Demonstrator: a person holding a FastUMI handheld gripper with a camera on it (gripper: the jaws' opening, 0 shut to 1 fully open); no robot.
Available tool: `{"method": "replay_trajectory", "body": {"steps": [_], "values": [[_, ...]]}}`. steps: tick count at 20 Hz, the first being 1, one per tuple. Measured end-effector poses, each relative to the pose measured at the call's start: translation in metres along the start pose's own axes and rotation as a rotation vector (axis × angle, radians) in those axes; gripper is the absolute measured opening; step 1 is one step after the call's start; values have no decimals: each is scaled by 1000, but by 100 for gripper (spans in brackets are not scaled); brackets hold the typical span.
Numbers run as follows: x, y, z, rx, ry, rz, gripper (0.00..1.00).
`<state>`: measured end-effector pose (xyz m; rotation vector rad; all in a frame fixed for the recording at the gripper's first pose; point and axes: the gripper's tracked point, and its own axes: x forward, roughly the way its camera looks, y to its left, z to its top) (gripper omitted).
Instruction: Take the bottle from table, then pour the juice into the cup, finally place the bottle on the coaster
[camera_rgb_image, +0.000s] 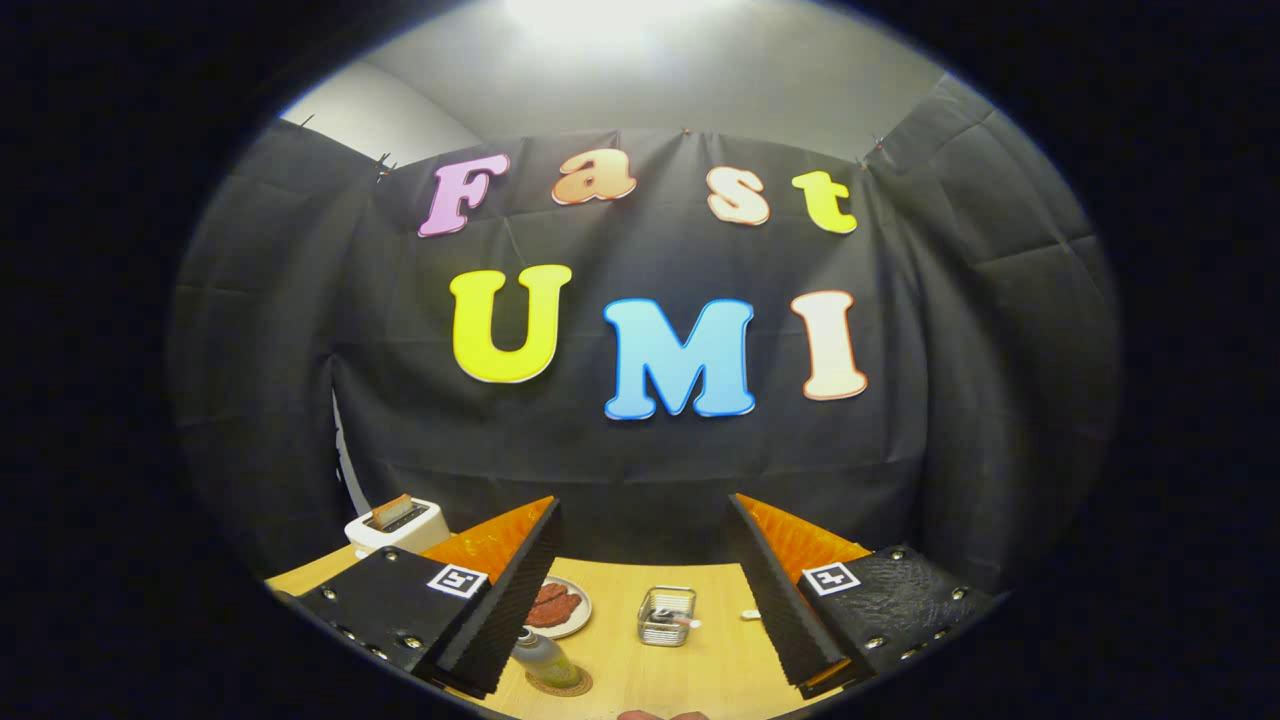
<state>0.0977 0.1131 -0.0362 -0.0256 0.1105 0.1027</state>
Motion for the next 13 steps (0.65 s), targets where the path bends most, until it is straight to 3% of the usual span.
{"method": "replay_trajectory", "body": {"steps": [6, 13], "values": [[-24, -39, 76, -27, -55, -47, 99], [-32, -42, 76, -21, -40, -14, 99]]}}
